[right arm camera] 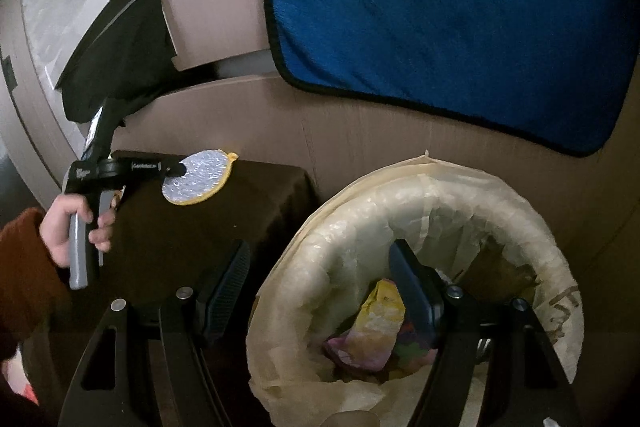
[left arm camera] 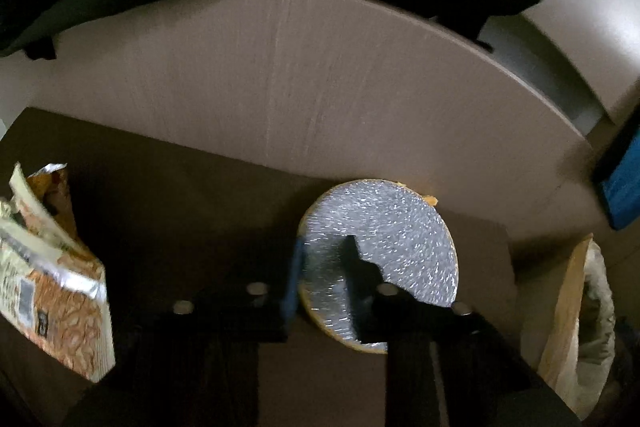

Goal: Collect trash

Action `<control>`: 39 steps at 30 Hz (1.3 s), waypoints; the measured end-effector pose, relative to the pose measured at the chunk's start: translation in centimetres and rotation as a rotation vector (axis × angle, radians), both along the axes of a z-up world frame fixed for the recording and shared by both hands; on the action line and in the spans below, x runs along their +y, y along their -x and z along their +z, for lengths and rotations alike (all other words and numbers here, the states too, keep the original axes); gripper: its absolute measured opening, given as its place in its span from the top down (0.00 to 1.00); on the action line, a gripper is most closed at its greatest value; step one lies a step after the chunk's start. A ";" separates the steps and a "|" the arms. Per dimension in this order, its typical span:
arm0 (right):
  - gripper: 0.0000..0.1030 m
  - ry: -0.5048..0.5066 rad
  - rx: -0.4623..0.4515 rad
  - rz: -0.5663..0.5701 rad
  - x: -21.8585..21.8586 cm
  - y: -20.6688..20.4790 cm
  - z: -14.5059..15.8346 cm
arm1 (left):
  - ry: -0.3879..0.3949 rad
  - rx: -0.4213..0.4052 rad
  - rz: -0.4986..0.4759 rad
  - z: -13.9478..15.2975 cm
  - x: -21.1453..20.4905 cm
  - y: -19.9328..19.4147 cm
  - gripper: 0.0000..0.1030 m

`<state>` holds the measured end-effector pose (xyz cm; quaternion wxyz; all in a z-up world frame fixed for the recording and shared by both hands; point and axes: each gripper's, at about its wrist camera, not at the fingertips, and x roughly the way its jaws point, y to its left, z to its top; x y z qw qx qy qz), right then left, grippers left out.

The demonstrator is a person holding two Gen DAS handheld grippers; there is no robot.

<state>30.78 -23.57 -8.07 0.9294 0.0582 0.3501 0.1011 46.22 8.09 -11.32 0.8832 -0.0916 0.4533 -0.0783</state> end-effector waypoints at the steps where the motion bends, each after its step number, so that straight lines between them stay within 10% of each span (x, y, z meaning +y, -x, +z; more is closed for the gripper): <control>1: 0.33 -0.004 0.000 0.001 0.1 0.0 0.1 | 0.013 -0.009 0.006 0.4 0.3 0.8 0.90; 13: 0.33 -0.005 -0.027 0.115 5.9 0.4 1.8 | 0.039 -0.090 0.021 5.0 8.3 14.2 0.98; 25: 0.34 0.028 -0.007 0.436 22.9 -4.2 1.7 | 0.059 -0.085 0.264 3.1 23.2 24.3 0.97; 39: 0.38 0.158 -0.007 0.670 39.3 -14.8 -0.6 | 0.196 -0.098 0.272 2.1 28.7 25.9 0.65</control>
